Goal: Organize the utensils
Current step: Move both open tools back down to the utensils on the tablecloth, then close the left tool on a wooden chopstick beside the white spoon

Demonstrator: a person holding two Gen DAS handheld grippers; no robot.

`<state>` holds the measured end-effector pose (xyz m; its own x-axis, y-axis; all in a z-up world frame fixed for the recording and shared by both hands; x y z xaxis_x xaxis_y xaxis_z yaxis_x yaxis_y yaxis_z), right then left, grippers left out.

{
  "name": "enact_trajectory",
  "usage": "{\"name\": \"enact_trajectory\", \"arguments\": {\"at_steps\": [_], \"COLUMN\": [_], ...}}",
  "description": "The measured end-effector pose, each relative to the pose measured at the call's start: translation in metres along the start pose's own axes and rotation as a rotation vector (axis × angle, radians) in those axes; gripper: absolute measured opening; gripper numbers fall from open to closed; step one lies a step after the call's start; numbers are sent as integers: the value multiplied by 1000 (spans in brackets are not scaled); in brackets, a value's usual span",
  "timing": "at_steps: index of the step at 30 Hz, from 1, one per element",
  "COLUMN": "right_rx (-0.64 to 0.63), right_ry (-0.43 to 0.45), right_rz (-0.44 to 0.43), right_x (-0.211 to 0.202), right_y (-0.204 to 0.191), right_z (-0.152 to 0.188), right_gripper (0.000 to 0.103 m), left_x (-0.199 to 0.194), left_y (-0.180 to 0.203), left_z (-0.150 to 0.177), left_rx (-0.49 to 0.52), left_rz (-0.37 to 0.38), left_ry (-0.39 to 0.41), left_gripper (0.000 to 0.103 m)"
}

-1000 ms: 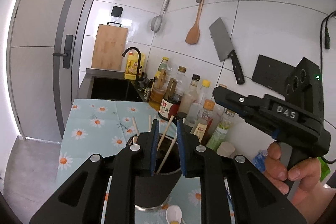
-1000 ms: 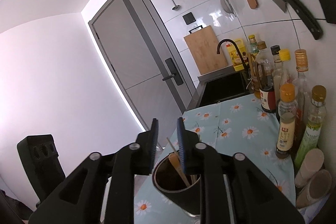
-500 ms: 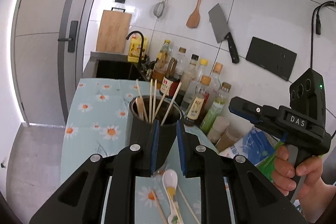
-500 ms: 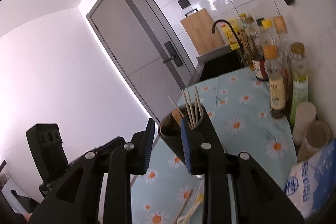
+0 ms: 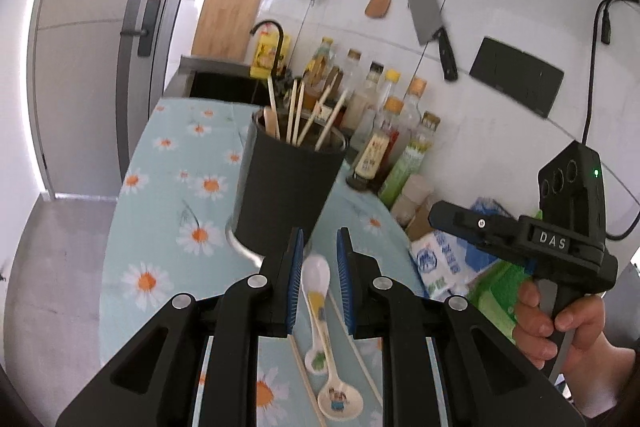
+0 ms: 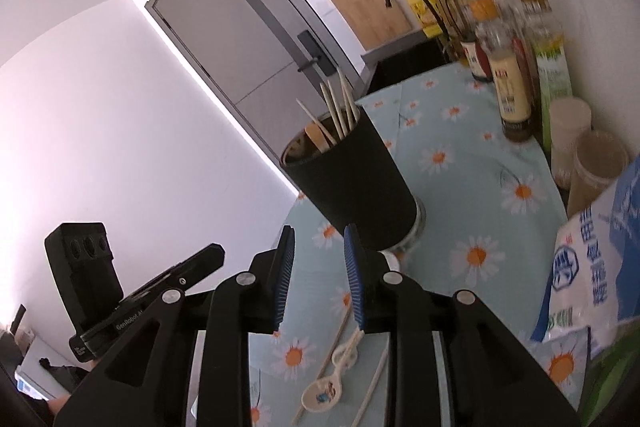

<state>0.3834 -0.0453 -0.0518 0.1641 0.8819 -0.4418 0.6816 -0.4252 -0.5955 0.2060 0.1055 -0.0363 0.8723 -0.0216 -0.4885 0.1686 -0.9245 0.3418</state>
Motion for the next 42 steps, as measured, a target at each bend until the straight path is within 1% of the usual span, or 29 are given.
{"name": "enact_trajectory", "arguments": {"at_steps": [6,13,15,16,17,21,24,26,29,31,34,35,41,42], "right_rx": [8,39,51,53,54,79,97,110,124,137,96,100,131,132], "right_ry": [-53,-101,-111,-111,-114,-130,-134,-133,-132,-127,-100,-103,-106,-107], "right_rz": [24,28,21,19,20,9,0,-4,-2,0,64,69,36,33], "right_x": [4,5,6,5,5,3,2,0,-6,-10,-14,-15,-20,-21], "right_y": [12,24,26,28,28,34,39,41,47,50,51,53,54,54], "right_z": [21,43,48,52,54,64,68,70,78,80,84,85,90,91], "right_gripper": [27,28,28,28,28,28,28,30,30,30,30,30,30,30], "left_x": [9,29,35,40,43,58,75,84,97,107,118,121,134,135], "left_y": [-1,-6,-9,-10,-10,-10,-15,-18,-18,-19,-21,-21,-25,-25], "left_z": [19,40,43,46,47,52,55,56,57,59,61,61,66,65], "left_rx": [-20,-32,-34,-40,-44,-29,-47,-55,-41,-34,-40,-39,-53,-57], "left_rz": [-7,-12,-33,-39,-34,-63,-89,-100,-118,-149,-168,-170,-223,-224], "left_ry": [-78,-228,-261,-293,-309,-393,-469,-498,-545,-586,-641,-651,-748,-752], "left_gripper": [16,16,16,16,16,16,16,16,16,16,16,16,16,16]}}
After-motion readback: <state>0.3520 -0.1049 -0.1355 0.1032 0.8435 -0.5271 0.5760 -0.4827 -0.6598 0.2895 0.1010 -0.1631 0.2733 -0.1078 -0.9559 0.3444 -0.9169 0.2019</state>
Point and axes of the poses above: each gripper's, at about its wrist camera, not at the fingertips, and x roughly the way its jaws point, y to its right, z to its underside, the point moved 3 cm from there along x, roughly the way its jaws point, and after that the axes turned 3 degrees about z, right-handed, at the moved point
